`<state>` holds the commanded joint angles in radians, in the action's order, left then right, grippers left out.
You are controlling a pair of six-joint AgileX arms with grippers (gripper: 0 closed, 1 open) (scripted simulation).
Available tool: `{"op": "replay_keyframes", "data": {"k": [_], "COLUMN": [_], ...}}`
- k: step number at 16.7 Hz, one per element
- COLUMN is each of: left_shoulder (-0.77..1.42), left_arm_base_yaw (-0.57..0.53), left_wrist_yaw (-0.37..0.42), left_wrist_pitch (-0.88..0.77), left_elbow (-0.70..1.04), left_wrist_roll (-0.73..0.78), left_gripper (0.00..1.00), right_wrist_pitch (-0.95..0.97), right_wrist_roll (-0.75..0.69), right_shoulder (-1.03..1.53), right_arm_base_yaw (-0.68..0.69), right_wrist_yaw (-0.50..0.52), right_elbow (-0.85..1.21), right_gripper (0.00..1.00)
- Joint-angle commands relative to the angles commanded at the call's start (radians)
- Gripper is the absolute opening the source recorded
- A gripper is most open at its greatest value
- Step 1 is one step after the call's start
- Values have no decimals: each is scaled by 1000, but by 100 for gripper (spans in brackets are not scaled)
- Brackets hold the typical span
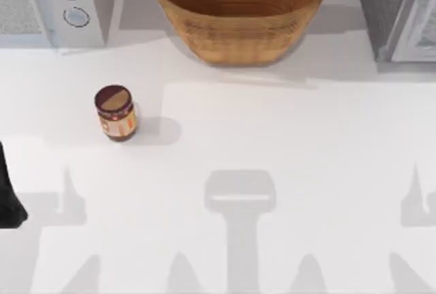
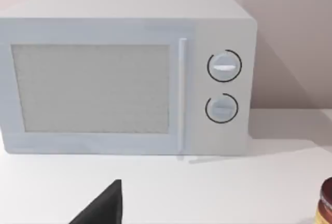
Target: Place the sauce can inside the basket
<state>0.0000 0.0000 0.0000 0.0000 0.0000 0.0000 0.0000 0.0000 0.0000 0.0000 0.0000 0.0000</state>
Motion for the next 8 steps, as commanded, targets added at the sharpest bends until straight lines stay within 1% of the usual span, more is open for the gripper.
{"op": "replay_keyframes", "data": {"k": [4, 6, 8], "left_shoulder": [27, 91, 194], "left_arm_base_yaw": [3, 8, 18], "left_wrist_yaw": [15, 50, 106], "left_wrist_pitch": [-13, -43, -92], "left_elbow": [18, 59, 126], "left_wrist_roll": [23, 76, 161], "left_gripper": [100, 100, 100], "right_wrist_pitch": [0, 0, 0], "right_wrist_roll": [0, 0, 0], "right_shoulder": [0, 0, 0], "right_arm_base_yaw": [0, 0, 0], "right_wrist_yaw": [0, 0, 0], "right_elbow": [0, 0, 0], "right_gripper": [100, 100, 100]}}
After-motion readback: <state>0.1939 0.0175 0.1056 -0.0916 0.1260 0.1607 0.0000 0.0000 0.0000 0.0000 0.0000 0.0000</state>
